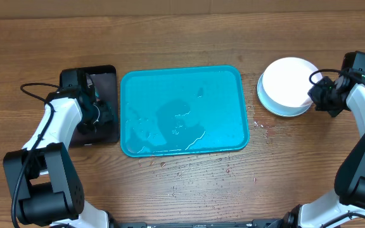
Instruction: Clean dirty plates on tray and stack at the side
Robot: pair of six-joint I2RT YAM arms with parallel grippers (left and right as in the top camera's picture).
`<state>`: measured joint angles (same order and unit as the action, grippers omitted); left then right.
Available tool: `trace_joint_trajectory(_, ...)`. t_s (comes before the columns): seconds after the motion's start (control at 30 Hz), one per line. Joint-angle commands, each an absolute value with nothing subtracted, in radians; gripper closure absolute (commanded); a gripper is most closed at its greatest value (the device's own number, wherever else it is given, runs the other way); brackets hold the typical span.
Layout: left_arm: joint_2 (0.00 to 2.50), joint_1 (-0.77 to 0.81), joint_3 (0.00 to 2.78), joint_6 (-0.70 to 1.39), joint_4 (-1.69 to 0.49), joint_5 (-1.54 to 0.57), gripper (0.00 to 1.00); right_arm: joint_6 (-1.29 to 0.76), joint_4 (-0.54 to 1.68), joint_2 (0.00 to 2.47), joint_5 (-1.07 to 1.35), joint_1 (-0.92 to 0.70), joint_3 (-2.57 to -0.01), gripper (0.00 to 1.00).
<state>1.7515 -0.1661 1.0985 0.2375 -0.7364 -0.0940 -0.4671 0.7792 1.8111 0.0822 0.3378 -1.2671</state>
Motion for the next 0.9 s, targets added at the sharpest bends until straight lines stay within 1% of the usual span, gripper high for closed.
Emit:
trace_joint_trajectory(0.0,1.739,-0.169,1.119,0.247,-0.733,-0.093,0.34,-0.460,0.770,1.792,0.126,0.334,-1.263,0.69)
trace_joint_trajectory(0.07,1.739,-0.169,1.119,0.247,-0.728,-0.080,0.33,-0.459,0.767,1.792,0.180,0.334,-1.263,0.59)
trace_joint_trajectory(0.1,1.737,-0.169,1.124,0.247,-0.729,-0.070,0.31,-0.411,0.752,1.792,0.270,0.332,-1.263,0.57)
trace_joint_trajectory(0.13,1.731,-0.169,1.130,0.239,-0.729,-0.071,0.29,-0.322,0.723,1.792,0.404,0.321,-1.263,0.54)
trace_joint_trajectory(0.17,1.725,-0.168,1.133,0.239,-0.728,-0.071,0.29,-0.295,0.713,1.792,0.448,0.311,-1.263,0.52)
trace_joint_trajectory(0.3,1.685,-0.159,1.147,0.213,-0.722,-0.080,0.27,-0.207,0.692,1.792,0.488,0.228,-1.263,0.46)
trace_joint_trajectory(0.4,1.646,-0.126,1.149,0.156,-0.704,-0.079,0.25,-0.138,0.686,1.792,0.467,0.130,-1.264,0.37)
trace_joint_trajectory(0.43,1.637,-0.113,1.149,0.140,-0.701,-0.079,0.23,-0.122,0.688,1.792,0.444,0.099,-1.264,0.28)
trace_joint_trajectory(0.5,1.623,-0.081,1.149,0.109,-0.704,-0.079,0.18,-0.121,0.705,1.792,0.343,0.026,-1.265,0.05)
trace_joint_trajectory(0.53,1.620,-0.067,1.149,0.106,-0.715,-0.079,0.15,-0.121,0.719,1.792,0.294,-0.002,-1.265,0.00)
trace_joint_trajectory(0.57,1.618,-0.055,1.149,0.107,-0.734,-0.078,0.13,-0.121,0.741,1.792,0.240,-0.031,-1.266,0.00)
trace_joint_trajectory(0.6,1.618,-0.047,1.149,0.109,-0.760,-0.079,0.02,-0.122,0.763,1.792,0.200,-0.055,-1.266,0.00)
trace_joint_trajectory(0.63,1.618,-0.044,1.148,0.123,-0.791,-0.079,0.00,-0.122,0.783,1.791,0.178,-0.074,-1.266,0.00)
trace_joint_trajectory(0.73,1.618,-0.043,1.148,0.183,-0.898,-0.079,0.00,-0.123,0.823,1.784,0.163,-0.104,-1.265,0.00)
trace_joint_trajectory(0.87,1.615,-0.045,1.148,0.187,-1.040,-0.083,0.00,-0.134,0.876,1.749,0.157,-0.107,-1.265,0.00)
